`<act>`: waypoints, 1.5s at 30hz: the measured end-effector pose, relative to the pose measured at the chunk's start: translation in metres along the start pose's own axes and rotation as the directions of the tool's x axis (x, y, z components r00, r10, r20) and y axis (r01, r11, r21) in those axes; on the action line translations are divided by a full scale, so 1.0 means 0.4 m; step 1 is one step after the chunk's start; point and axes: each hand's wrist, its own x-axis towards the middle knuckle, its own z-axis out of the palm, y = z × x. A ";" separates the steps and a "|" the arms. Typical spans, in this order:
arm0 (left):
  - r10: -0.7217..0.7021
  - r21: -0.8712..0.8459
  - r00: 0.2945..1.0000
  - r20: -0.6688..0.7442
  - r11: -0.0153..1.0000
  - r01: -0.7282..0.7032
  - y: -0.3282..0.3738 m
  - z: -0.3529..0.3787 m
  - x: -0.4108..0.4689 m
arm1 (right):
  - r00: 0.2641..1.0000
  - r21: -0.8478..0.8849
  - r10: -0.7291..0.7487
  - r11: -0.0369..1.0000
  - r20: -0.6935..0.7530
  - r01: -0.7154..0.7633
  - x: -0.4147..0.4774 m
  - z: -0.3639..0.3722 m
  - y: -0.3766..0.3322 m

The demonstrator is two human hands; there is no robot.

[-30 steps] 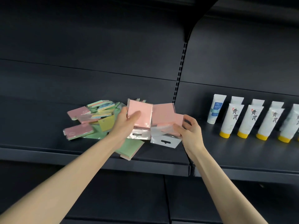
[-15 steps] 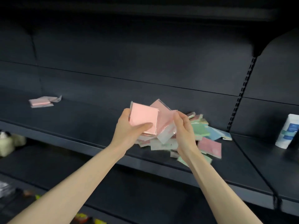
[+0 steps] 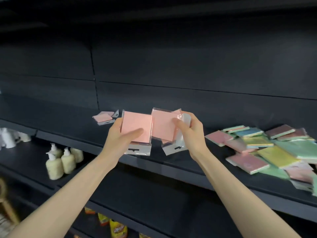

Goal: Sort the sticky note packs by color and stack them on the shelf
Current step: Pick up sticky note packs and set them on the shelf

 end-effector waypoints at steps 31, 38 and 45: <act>-0.208 0.423 0.965 0.160 0.898 0.124 -0.288 -0.587 0.751 | 0.995 -0.166 0.056 0.985 0.079 -0.043 0.529 0.711 0.290; -0.264 0.512 0.858 0.440 0.859 0.003 -0.355 -0.671 0.876 | 0.995 -0.189 0.082 0.978 -0.061 -0.092 0.540 0.831 0.308; -0.217 0.607 0.810 0.545 0.769 -0.202 -0.391 -0.723 0.926 | 0.988 -0.258 0.132 0.955 -0.082 -0.149 0.535 0.939 0.330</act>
